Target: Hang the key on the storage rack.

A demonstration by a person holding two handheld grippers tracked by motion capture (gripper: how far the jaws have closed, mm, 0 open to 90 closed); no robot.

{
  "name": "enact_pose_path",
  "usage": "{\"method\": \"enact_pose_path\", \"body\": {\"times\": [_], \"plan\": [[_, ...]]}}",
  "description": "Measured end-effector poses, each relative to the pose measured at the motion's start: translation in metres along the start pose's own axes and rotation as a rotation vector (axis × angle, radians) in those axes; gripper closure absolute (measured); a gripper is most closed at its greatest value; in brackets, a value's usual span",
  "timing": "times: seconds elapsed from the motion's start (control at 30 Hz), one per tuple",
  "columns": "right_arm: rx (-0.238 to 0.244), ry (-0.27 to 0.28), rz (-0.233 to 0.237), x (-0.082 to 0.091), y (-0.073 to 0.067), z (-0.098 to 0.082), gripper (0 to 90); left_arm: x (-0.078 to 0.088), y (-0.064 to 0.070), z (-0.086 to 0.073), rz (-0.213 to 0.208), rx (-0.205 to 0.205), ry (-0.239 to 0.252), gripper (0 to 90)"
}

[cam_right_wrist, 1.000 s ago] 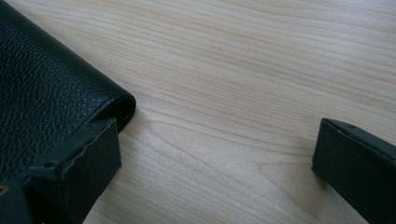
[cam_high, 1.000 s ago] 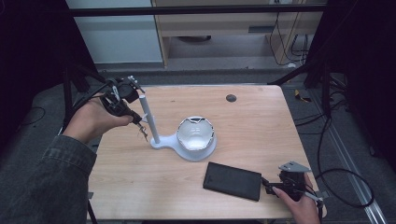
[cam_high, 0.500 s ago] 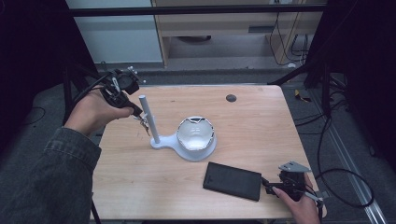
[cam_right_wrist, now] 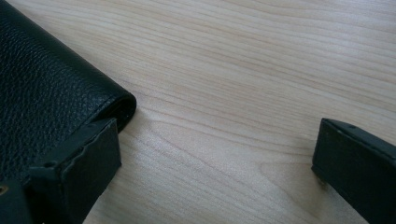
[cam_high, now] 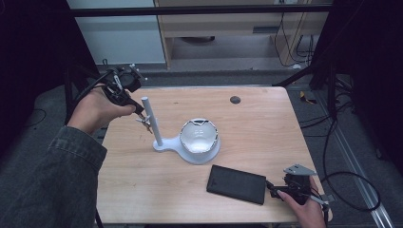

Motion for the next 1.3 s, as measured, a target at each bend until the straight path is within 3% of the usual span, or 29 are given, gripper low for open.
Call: {"method": "enact_pose_path", "body": {"times": [0.47,1.1,1.17,1.23,1.3], "plan": [[-0.003,0.001,0.002,0.000,0.000,0.000,1.1,-0.004,-0.004,0.002,0.010,0.010,0.014,83.2],[-0.005,0.002,0.003,0.000,0.000,0.000,1.1,-0.019,-0.011,-0.006,0.012,0.060,0.035,83.0],[-0.005,0.002,0.003,0.000,0.000,0.000,1.1,-0.019,-0.012,-0.007,0.031,0.058,0.059,80.2],[-0.005,0.002,0.003,0.000,0.000,0.000,1.1,-0.017,-0.012,-0.010,0.048,0.069,0.078,70.0],[-0.005,0.002,0.002,0.000,0.000,0.000,1.1,-0.014,-0.012,-0.014,0.058,0.067,0.103,65.8]]}}
Point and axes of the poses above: each handheld gripper's, and its own axes: x roughly backward along the jaws, z roughly out of its top, y roughly to its right, the point moved 3 cm from there along -x, roughly forward along the jaws, and after that the axes turned 2 degrees about y, right-handed, at the moved point
